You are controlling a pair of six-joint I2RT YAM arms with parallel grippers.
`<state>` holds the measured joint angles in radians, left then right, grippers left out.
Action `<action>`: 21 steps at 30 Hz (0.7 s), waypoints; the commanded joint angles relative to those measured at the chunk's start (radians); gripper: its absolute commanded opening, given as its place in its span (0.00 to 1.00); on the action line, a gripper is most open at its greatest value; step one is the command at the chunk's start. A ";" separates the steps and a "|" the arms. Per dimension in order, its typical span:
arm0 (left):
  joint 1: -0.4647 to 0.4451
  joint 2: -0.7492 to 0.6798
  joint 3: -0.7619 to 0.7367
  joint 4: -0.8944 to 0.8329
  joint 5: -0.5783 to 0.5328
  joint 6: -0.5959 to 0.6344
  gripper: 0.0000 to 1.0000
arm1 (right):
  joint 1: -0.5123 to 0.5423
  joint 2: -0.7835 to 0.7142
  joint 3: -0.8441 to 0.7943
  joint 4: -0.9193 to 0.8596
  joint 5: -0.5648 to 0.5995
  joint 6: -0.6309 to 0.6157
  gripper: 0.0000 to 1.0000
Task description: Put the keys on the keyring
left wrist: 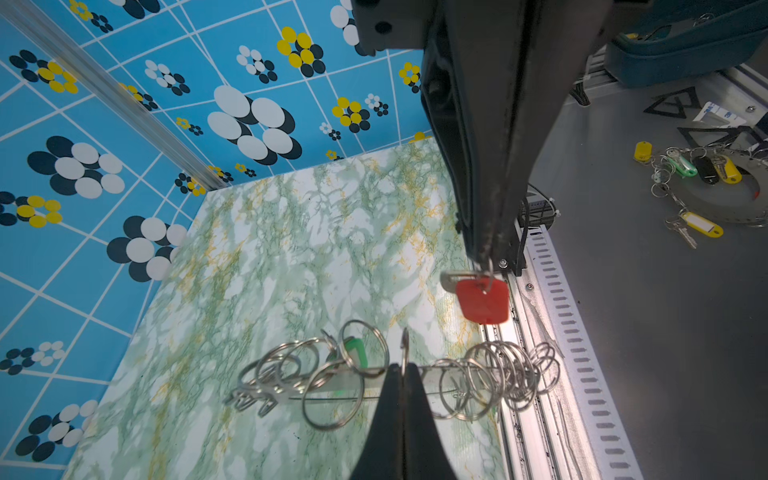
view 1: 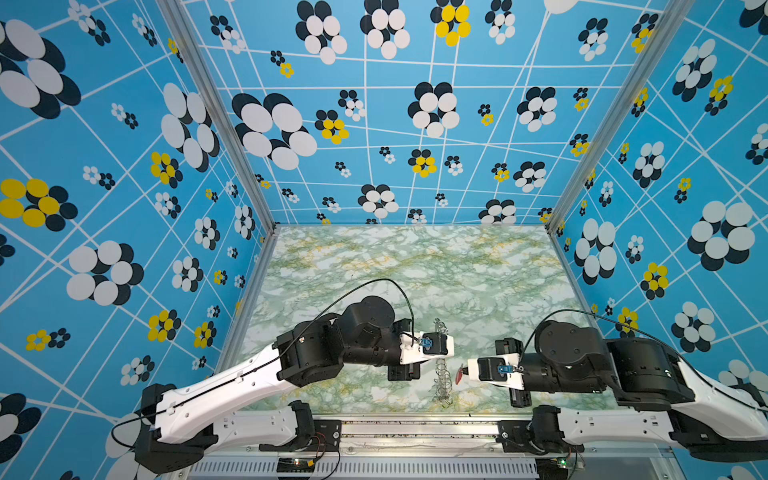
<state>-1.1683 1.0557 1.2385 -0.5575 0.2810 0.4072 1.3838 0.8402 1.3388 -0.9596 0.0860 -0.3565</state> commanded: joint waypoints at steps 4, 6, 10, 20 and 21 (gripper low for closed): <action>0.012 0.021 0.055 0.008 0.085 -0.045 0.00 | 0.006 0.008 -0.029 0.058 0.110 -0.065 0.00; 0.013 0.027 0.060 0.006 0.097 -0.053 0.00 | 0.006 0.019 -0.033 0.073 0.110 -0.094 0.00; 0.012 0.037 0.070 -0.001 0.110 -0.056 0.00 | 0.006 0.041 -0.031 0.086 0.111 -0.135 0.00; 0.022 0.034 0.069 -0.006 0.113 -0.063 0.00 | 0.006 0.050 -0.001 0.076 0.076 -0.145 0.00; 0.024 0.034 0.071 -0.005 0.113 -0.065 0.00 | 0.006 0.049 0.004 0.072 0.064 -0.142 0.00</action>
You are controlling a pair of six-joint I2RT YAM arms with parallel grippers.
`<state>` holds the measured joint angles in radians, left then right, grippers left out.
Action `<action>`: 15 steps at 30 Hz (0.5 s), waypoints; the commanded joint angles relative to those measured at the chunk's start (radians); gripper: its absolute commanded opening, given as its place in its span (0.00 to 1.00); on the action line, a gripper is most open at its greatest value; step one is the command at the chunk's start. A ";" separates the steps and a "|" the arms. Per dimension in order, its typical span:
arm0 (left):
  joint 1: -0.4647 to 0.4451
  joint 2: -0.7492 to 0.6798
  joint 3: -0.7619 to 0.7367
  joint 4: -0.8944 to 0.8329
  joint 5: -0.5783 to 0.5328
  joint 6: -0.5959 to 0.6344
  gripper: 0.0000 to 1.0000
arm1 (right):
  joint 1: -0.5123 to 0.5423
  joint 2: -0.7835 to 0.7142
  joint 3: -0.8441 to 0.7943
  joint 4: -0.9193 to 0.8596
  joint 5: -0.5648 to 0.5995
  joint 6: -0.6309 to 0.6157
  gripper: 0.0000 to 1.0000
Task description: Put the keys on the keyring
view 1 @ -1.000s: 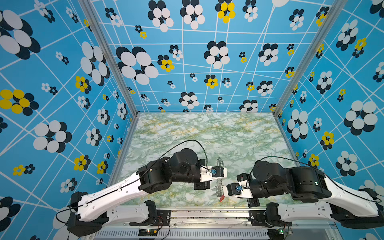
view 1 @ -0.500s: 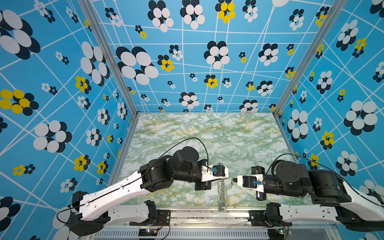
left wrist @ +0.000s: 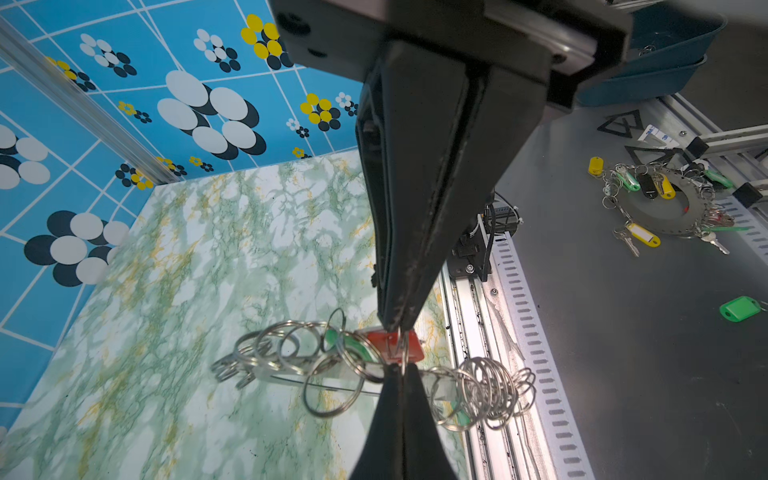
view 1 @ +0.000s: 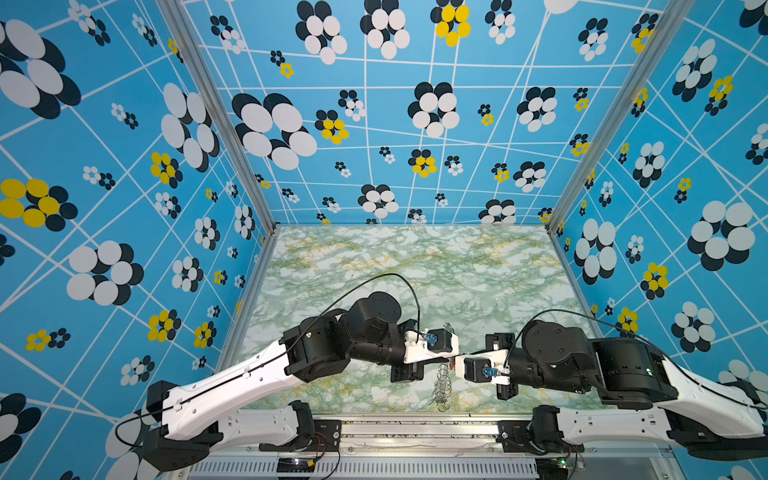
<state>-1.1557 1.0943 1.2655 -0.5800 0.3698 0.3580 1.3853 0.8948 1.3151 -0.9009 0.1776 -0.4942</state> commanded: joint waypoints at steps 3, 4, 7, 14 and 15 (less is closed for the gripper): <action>0.015 0.001 0.051 0.013 0.032 -0.021 0.00 | 0.006 0.001 0.039 -0.006 -0.054 -0.003 0.00; 0.016 0.001 0.052 0.012 0.032 -0.023 0.00 | 0.006 0.004 0.041 -0.011 -0.061 -0.003 0.00; 0.017 0.006 0.059 0.006 0.033 -0.026 0.00 | 0.009 0.006 0.048 -0.017 -0.067 -0.005 0.00; 0.022 0.014 0.065 -0.001 0.045 -0.033 0.00 | 0.012 0.012 0.050 -0.021 -0.063 -0.011 0.00; 0.024 0.016 0.065 -0.004 0.048 -0.034 0.00 | 0.013 0.008 0.049 -0.014 -0.061 -0.012 0.00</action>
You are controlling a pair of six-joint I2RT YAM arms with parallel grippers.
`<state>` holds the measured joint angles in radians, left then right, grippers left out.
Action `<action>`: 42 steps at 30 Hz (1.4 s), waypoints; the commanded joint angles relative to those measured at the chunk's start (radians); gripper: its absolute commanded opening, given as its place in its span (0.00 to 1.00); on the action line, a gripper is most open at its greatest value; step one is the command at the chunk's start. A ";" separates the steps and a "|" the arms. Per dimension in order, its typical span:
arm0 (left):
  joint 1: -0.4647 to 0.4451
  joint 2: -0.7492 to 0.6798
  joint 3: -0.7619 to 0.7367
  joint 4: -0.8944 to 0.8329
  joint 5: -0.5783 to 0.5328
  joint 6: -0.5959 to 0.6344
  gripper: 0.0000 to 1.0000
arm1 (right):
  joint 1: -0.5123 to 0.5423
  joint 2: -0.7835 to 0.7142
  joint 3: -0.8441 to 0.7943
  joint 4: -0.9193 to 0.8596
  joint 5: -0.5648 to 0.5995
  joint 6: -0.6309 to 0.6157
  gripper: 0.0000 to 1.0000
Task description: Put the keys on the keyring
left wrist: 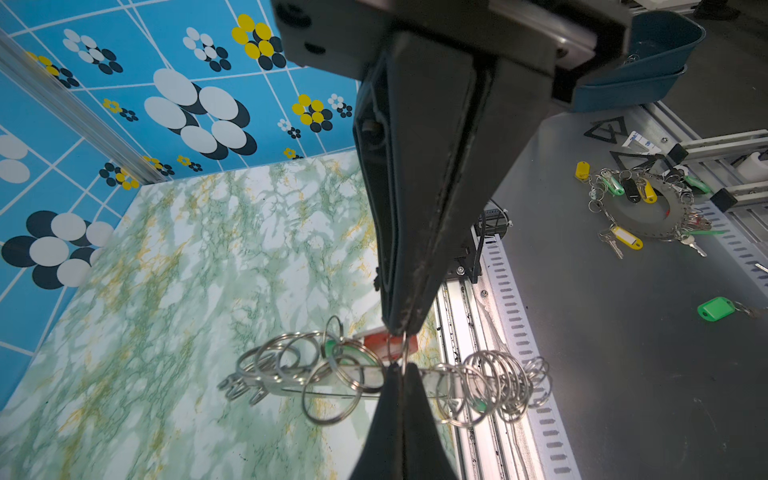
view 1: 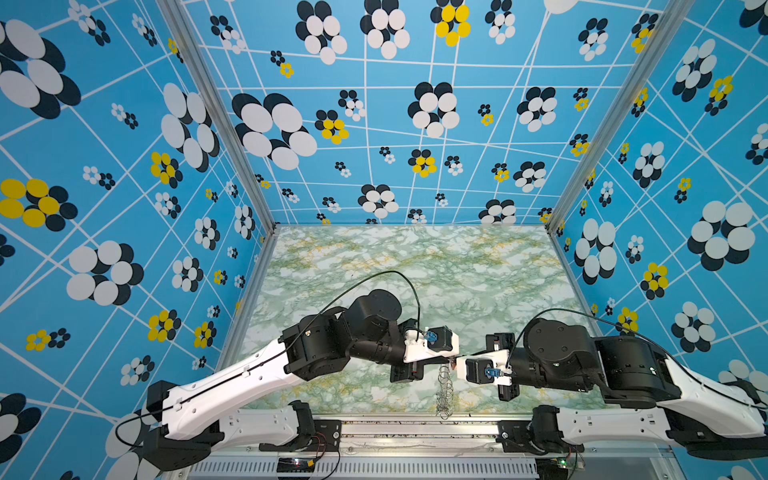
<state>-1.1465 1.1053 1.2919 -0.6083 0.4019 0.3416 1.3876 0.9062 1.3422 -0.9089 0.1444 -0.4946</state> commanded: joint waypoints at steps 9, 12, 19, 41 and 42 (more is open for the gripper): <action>0.031 0.004 0.037 0.024 0.024 -0.034 0.00 | 0.020 0.005 0.039 -0.023 -0.055 -0.006 0.00; 0.039 0.001 0.036 0.032 0.032 -0.044 0.00 | 0.026 0.020 0.041 -0.047 -0.073 -0.003 0.00; 0.062 -0.001 0.039 0.048 0.063 -0.071 0.00 | 0.031 0.041 0.049 -0.092 -0.102 0.004 0.00; 0.097 -0.029 0.020 0.093 0.076 -0.108 0.00 | 0.033 0.055 0.059 -0.135 -0.126 0.027 0.00; 0.097 -0.029 0.020 0.094 0.075 -0.108 0.00 | 0.033 0.054 0.059 -0.136 -0.127 0.028 0.00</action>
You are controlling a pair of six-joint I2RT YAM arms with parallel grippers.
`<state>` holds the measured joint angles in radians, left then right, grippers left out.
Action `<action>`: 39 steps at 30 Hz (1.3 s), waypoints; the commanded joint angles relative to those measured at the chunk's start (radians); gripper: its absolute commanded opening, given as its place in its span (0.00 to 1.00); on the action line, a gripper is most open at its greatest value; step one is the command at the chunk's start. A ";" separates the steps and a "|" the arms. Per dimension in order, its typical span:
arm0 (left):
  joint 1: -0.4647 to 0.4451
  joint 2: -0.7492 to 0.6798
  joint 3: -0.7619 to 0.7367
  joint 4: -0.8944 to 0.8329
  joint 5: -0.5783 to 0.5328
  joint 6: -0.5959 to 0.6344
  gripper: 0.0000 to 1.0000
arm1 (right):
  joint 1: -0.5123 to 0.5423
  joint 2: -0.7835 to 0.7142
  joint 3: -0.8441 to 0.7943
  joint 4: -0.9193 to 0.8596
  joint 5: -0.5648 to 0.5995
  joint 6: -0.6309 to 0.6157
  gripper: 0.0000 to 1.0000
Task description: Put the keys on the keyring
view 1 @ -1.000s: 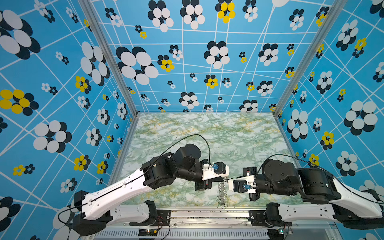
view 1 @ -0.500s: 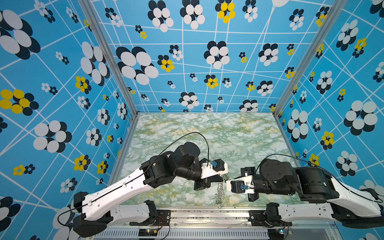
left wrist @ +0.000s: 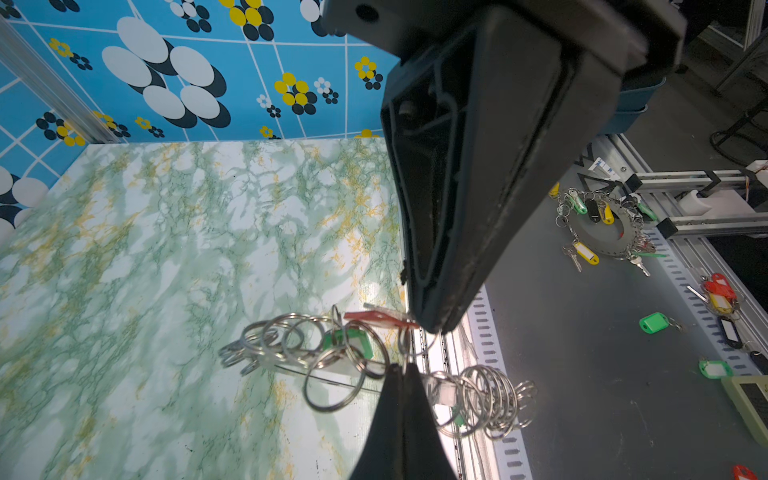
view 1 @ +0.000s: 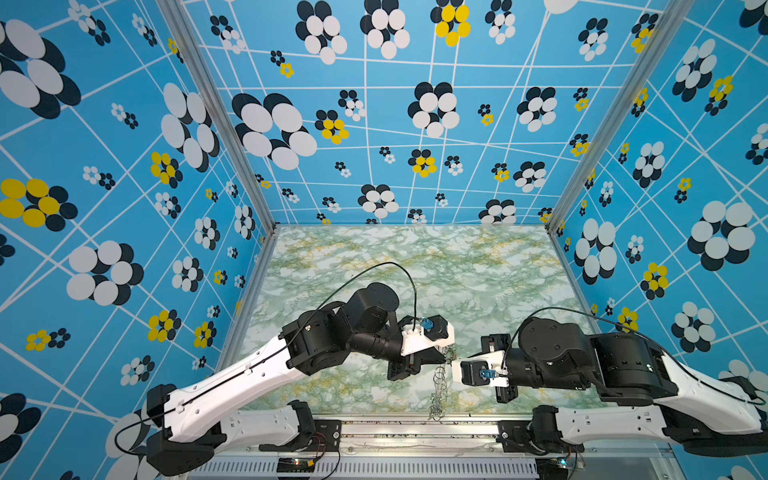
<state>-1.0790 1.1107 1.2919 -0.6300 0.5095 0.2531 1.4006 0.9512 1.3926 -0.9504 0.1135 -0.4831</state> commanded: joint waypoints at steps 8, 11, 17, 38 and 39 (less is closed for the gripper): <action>0.037 -0.035 0.026 0.116 -0.043 -0.026 0.00 | 0.021 0.013 0.011 -0.102 -0.110 0.022 0.00; 0.039 -0.038 0.023 0.120 -0.049 -0.028 0.00 | 0.022 0.015 0.014 -0.108 -0.114 0.024 0.00; 0.044 -0.042 0.021 0.126 -0.046 -0.031 0.00 | 0.024 0.017 0.016 -0.110 -0.109 0.027 0.00; -0.025 -0.057 -0.027 0.164 -0.038 0.043 0.00 | -0.026 -0.091 -0.012 -0.004 -0.059 0.154 0.00; -0.030 -0.058 -0.030 0.169 -0.034 0.047 0.00 | -0.033 -0.093 -0.013 -0.003 -0.060 0.155 0.00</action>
<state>-1.0973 1.0740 1.2762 -0.5121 0.4747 0.2737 1.3792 0.8719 1.3945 -0.9825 0.0765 -0.3641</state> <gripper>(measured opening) 0.044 0.046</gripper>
